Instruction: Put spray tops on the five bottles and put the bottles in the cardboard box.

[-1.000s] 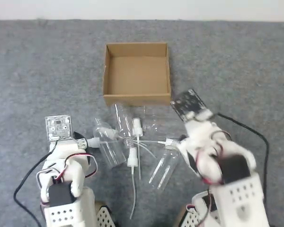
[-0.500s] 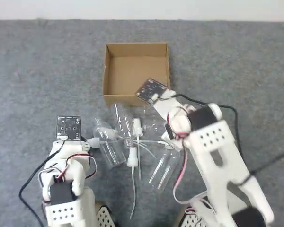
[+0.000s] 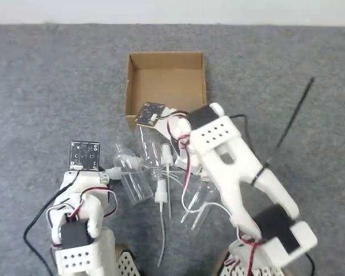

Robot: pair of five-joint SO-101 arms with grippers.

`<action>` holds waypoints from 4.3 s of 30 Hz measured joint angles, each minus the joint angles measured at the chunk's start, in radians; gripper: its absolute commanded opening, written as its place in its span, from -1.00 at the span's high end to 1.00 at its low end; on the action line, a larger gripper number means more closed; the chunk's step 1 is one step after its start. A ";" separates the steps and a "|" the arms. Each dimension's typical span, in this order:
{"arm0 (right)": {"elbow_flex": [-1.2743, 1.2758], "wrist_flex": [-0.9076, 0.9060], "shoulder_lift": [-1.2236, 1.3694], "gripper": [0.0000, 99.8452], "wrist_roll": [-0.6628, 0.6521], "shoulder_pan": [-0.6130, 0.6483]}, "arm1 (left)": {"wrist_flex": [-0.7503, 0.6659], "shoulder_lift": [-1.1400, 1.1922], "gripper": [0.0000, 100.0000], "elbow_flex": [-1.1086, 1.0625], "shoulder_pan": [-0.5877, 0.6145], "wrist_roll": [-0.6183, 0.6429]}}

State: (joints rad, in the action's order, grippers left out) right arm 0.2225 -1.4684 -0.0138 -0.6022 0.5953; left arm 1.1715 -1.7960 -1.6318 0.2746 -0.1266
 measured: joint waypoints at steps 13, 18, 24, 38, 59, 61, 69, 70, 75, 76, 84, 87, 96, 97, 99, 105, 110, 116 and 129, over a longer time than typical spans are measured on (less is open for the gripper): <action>-0.055 0.000 0.143 0.52 -0.169 0.000 | 0.000 0.000 0.97 -0.017 0.002 0.000; -0.072 0.032 0.186 0.52 -0.181 -0.005 | 0.000 0.000 0.97 -0.017 0.002 0.000; -0.078 0.095 0.253 0.52 -0.184 -0.005 | 0.000 0.000 0.97 -0.017 0.002 0.000; -0.084 0.106 0.328 0.52 -0.226 -0.021 | 0.000 0.000 0.97 -0.017 0.002 -0.002; -0.089 0.114 0.351 0.79 -0.245 -0.068 | 0.000 0.000 0.97 -0.017 0.002 -0.002; -0.101 0.092 0.353 0.79 -0.245 -0.066 | 0.000 0.000 0.97 -0.017 0.002 -0.002; -0.120 -0.018 0.230 0.79 -0.244 -0.064 | 0.000 0.000 0.97 -0.017 0.002 -0.002; -0.120 -0.031 0.209 0.79 -0.244 -0.064 | 0.000 0.000 0.97 -0.017 0.002 -0.002; -0.120 -0.095 0.103 0.79 -0.244 -0.063 | 0.000 0.000 0.97 -0.017 0.002 -0.002; -0.120 -0.107 0.084 0.79 -0.242 -0.063 | 0.000 0.000 0.97 -0.017 0.002 -0.002; -0.120 -0.137 -0.046 0.79 -0.100 -0.064 | 0.000 0.000 0.97 -0.017 0.002 -0.002; -0.120 -0.161 -0.081 0.79 -0.026 -0.064 | 0.000 0.000 0.97 -0.017 0.002 -0.002; -0.120 -0.193 -0.133 0.79 0.195 -0.115 | 0.000 0.000 0.97 -0.017 0.002 -0.002; -0.120 -0.193 -0.133 0.79 0.219 -0.130 | 0.000 0.000 0.97 -0.017 0.002 -0.002; -0.120 -0.193 -0.133 0.79 0.264 -0.164 | 0.000 0.000 0.97 -0.017 0.005 -0.002; -0.120 -0.193 -0.133 0.79 0.334 -0.269 | 0.000 0.000 0.97 0.012 0.117 0.002; -0.063 -0.146 -0.164 0.79 0.374 -0.301 | 0.000 0.000 0.98 0.061 0.135 -0.005; 0.118 -0.020 -0.282 0.79 0.399 -0.308 | 0.000 0.000 0.97 0.161 0.135 -0.006; 0.305 0.176 -0.407 0.79 0.491 -0.399 | 0.081 -0.003 0.97 0.462 0.074 -0.155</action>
State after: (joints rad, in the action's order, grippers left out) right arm 0.5278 -1.2919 -0.4204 -0.1112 0.1964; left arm 1.2528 -1.7990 -1.1699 0.3483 -0.2816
